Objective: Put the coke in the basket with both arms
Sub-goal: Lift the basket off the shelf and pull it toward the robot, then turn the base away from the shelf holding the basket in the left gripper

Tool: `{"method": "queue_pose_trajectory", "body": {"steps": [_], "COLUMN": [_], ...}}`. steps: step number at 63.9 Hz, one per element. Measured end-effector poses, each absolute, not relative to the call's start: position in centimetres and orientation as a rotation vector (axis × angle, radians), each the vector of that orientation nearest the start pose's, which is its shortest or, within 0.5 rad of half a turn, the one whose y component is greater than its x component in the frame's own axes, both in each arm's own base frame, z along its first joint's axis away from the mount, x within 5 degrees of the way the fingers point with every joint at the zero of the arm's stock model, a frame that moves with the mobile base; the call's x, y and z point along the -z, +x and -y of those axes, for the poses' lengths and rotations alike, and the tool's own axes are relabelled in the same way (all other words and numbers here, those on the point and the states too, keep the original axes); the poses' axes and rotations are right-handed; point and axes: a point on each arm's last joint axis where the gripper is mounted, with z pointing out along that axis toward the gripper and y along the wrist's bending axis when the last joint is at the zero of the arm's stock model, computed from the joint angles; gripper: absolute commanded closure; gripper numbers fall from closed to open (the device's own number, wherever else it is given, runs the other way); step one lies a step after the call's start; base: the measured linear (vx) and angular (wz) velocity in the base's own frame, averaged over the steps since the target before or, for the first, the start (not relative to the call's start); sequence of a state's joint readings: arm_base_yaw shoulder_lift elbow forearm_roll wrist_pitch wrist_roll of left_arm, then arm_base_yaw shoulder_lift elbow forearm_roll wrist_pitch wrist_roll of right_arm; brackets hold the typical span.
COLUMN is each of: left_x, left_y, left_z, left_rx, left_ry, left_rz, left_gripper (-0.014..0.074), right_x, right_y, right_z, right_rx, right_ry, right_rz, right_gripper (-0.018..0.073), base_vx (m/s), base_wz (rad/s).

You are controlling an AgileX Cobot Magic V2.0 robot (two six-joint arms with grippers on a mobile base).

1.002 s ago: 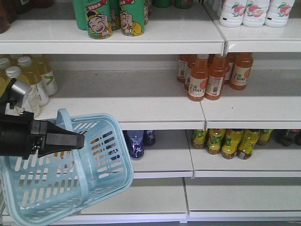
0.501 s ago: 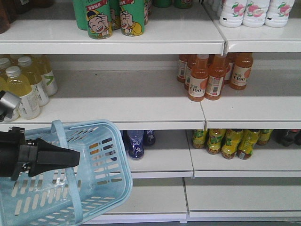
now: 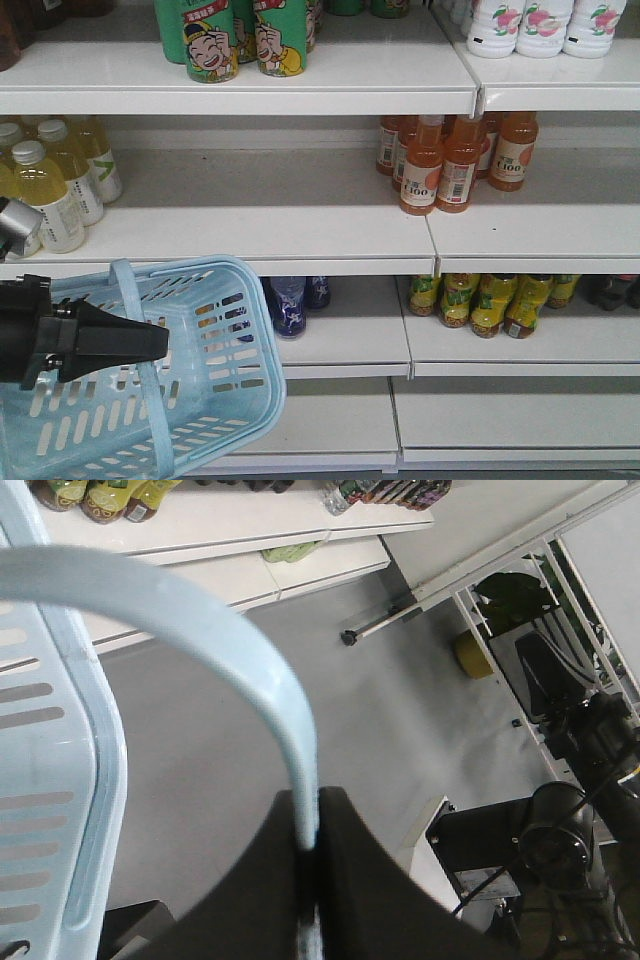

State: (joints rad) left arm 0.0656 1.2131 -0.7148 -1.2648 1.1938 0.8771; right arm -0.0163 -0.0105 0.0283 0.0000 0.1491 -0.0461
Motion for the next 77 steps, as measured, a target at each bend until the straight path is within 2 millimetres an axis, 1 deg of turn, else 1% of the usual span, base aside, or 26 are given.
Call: {"method": "queue_pose_trajectory", "body": {"steps": [57, 77], "left_x": [-28.42, -28.41], "left_y": [20.12, 20.11], "left_z": [6.76, 6.76], "left_rx": [1.350, 1.348], "left_ry": [0.303, 0.305], "left_rz": [-2.279, -2.280], "left_gripper": [0.0603, 0.0603], "right_x": [-19.06, -19.06], "right_y": [5.65, 5.65], "right_z": [0.09, 0.09], "right_rx": [0.048, 0.048], "right_ry": [-0.025, -0.025], "right_rz": [-1.650, -1.650], "right_gripper": [0.0561, 0.0561], "base_vx": [0.00, -0.01], "base_wz": [0.00, -0.15]}}
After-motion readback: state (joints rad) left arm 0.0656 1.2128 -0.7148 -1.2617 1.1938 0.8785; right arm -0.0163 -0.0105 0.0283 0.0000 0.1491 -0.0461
